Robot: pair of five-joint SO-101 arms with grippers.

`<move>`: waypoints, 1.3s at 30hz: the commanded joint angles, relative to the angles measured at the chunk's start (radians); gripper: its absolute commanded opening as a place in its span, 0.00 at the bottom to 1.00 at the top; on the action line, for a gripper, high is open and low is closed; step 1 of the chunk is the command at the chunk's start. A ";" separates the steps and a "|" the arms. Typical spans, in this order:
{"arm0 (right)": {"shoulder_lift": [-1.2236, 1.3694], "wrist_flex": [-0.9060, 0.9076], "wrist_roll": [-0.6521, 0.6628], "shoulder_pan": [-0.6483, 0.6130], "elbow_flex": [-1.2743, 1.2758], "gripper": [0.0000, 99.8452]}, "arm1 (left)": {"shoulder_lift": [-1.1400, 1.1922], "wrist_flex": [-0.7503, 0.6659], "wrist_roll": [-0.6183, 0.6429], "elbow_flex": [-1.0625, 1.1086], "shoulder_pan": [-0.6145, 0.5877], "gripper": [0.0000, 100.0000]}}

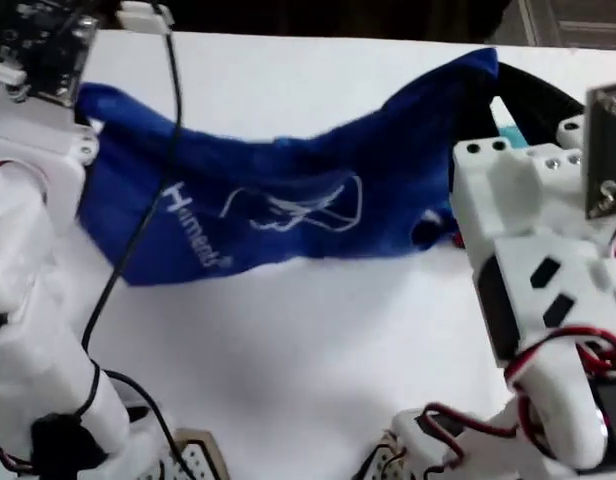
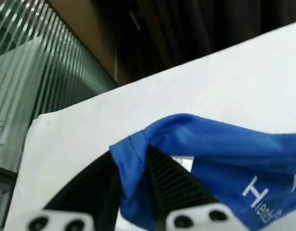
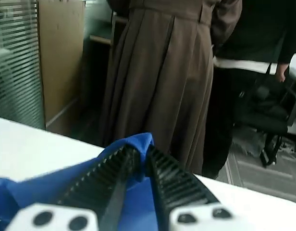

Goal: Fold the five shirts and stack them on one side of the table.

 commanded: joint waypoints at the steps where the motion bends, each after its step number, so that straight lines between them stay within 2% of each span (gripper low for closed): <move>1: -0.035 -0.002 0.000 -0.002 -0.055 0.02 | -0.037 0.015 -0.002 -0.033 -0.035 0.03; 15: -0.071 0.012 -0.003 -0.002 -0.115 0.02 | -0.046 0.017 0.040 -0.036 -0.071 0.03; 26: -0.171 -0.022 0.002 0.004 -0.115 0.02 | -0.285 0.009 0.052 0.182 -0.069 0.03; 39: -0.208 -0.018 -0.006 -0.002 -0.080 0.02 | -0.391 0.006 0.052 0.211 -0.071 0.03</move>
